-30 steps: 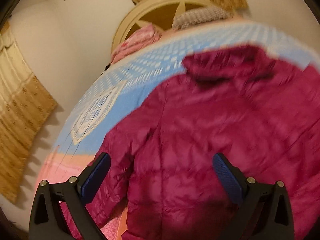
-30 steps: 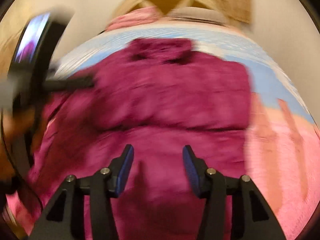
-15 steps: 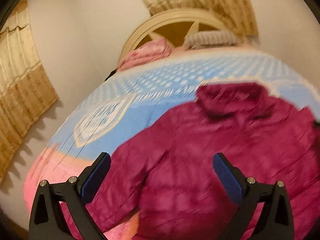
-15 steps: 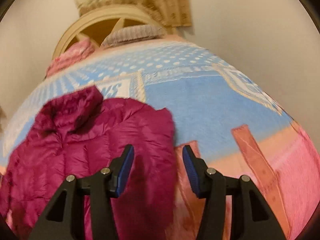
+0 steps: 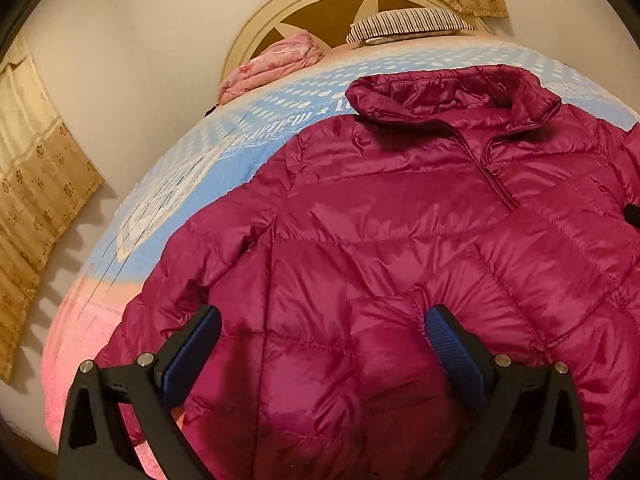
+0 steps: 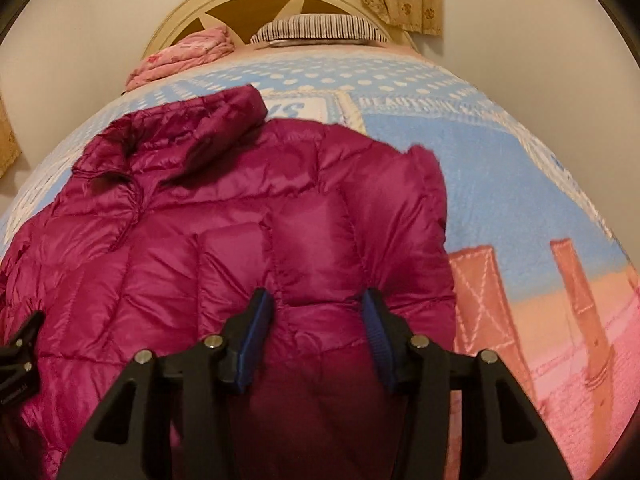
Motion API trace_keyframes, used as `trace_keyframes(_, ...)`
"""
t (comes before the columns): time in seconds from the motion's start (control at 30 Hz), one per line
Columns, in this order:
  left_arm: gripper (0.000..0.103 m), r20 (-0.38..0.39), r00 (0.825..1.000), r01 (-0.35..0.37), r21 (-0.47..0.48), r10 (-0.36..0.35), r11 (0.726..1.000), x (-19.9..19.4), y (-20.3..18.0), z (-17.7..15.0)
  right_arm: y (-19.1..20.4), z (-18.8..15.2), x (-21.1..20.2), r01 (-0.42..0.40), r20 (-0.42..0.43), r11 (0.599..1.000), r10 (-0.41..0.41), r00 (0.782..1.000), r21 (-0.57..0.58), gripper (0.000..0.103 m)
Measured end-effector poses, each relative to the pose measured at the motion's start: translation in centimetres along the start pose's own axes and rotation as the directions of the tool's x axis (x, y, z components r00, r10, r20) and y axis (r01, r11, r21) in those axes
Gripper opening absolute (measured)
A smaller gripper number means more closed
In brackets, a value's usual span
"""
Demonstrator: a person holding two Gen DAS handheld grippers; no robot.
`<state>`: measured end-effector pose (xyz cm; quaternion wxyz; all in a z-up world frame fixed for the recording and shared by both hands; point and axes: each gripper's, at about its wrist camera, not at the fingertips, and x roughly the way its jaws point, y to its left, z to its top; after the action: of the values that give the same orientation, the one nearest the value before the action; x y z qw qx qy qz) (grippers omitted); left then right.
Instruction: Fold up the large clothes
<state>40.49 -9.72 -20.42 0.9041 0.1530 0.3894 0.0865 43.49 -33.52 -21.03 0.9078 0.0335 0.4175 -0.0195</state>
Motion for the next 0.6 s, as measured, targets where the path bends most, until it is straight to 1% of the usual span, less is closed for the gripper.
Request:
trace_keyframes(0.07, 0.102, 0.005, 1.0, 0.0, 0.005, 0.0, 1.0, 0.3, -0.4, -0.4, 0.2, -0.1, 0.1, 0.012, 0.003, 1.0, -0.012, 1.0, -0.013, 0.052)
trace_keyframes(0.2, 0.102, 0.002, 1.0, 0.023, -0.02, -0.023, 1.0, 0.8, -0.2, -0.6, 0.4, -0.1, 0.1, 0.021, -0.001, 0.999, -0.021, 1.0, -0.023, 0.052)
trace_keyframes(0.3, 0.102, -0.001, 0.999, 0.04, -0.035, -0.04, 0.999, 1.0, 0.1, -0.7, 0.6, 0.1, -1.1, 0.038, -0.002, 0.998, -0.039, 0.999, -0.041, 0.052)
trace_keyframes(0.37, 0.102, -0.004, 0.999, 0.047, -0.042, -0.048, 0.998, 1.1, 0.1, -0.7, 1.0, 0.1, -2.8, 0.009, 0.018, 0.999, -0.009, 1.0, -0.031, 0.052)
trace_keyframes(0.4, 0.102, -0.004, 0.999, 0.048, -0.042, -0.048, 0.998, 1.1, 0.1, -0.7, 1.4, -0.1, -4.2, -0.025, 0.037, 0.999, 0.027, 0.999, -0.035, 0.052)
trace_keyframes(0.47, 0.102, -0.004, 0.999, 0.049, -0.043, -0.049, 0.998, 1.1, 0.1, -0.7, 2.6, -0.6, -5.7, -0.039, 0.065, 0.997, 0.044, 0.997, -0.071, 0.058)
trace_keyframes(0.5, 0.102, -0.005, 0.999, 0.051, -0.044, -0.051, 0.998, 1.1, 0.1, -0.7, 3.2, -1.0, -6.0, -0.043, 0.071, 0.995, 0.05, 0.996, -0.091, 0.06)
trace_keyframes(0.57, 0.102, -0.007, 0.998, 0.06, -0.051, -0.061, 0.997, 1.2, 0.2, -0.7, 4.5, -1.8, -5.7, -0.06, 0.053, 0.989, 0.068, 0.996, -0.135, 0.062)
trace_keyframes(0.6, 0.102, -0.008, 0.998, 0.069, -0.058, -0.07, 0.996, 1.2, 0.4, -0.7, 4.9, -2.5, -4.9, -0.07, 0.022, 0.986, 0.074, 0.997, -0.154, 0.062)
